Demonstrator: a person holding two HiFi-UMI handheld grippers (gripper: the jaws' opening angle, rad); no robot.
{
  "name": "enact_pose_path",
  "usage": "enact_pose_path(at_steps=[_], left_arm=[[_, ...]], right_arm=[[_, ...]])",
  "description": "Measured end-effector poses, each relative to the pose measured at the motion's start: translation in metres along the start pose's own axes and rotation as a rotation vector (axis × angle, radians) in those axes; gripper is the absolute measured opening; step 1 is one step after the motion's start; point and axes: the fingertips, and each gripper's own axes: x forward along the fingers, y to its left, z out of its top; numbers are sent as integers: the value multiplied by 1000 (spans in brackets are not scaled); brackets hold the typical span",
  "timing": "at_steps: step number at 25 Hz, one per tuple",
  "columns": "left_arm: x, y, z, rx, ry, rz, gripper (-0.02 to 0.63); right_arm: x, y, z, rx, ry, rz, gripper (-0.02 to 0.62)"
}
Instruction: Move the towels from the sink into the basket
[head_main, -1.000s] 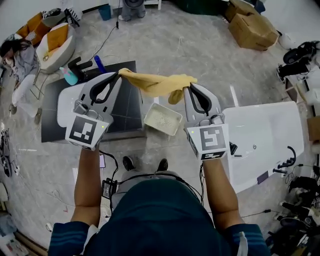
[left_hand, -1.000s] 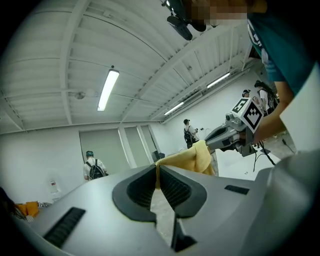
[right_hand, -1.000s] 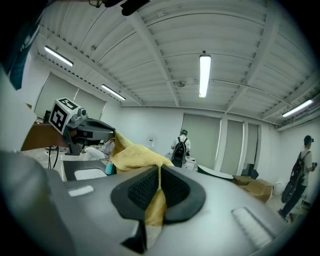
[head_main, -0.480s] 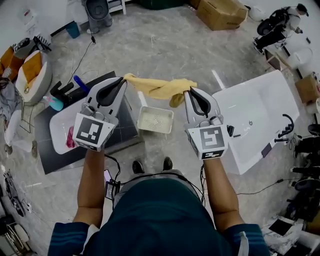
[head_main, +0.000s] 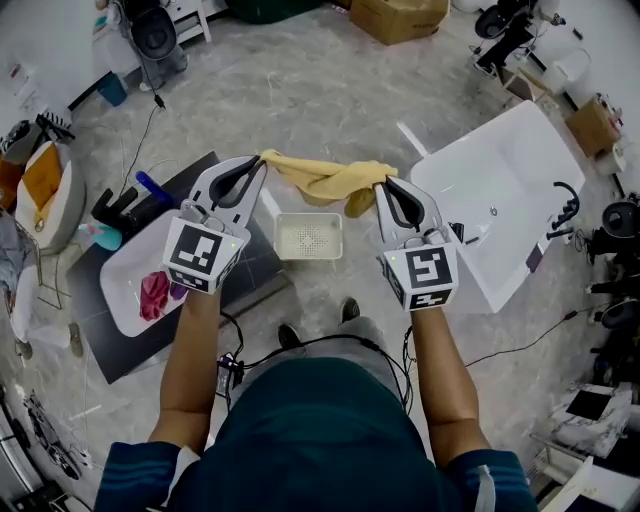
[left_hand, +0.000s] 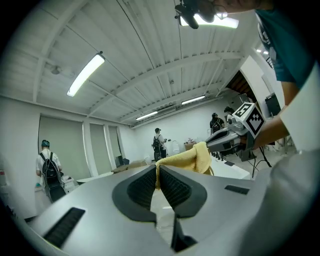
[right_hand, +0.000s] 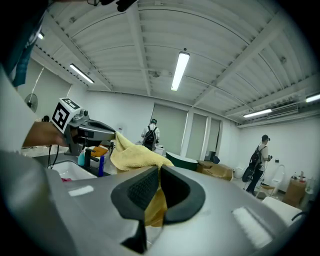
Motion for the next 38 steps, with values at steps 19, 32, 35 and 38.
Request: enact_pose_path(at_steps=[19, 32, 35, 38], left_arm=[[134, -4, -110, -157, 128, 31, 25], [208, 9, -218, -194, 268, 21, 25], [221, 12, -248, -233, 295, 45, 25], [236, 10, -280, -261, 326, 68, 25]], right_arm=[[72, -80, -122, 64, 92, 40, 25], [149, -98, -241, 106, 199, 112, 25], [165, -96, -271, 121, 225, 129, 25], [179, -96, -303, 137, 253, 140, 25]])
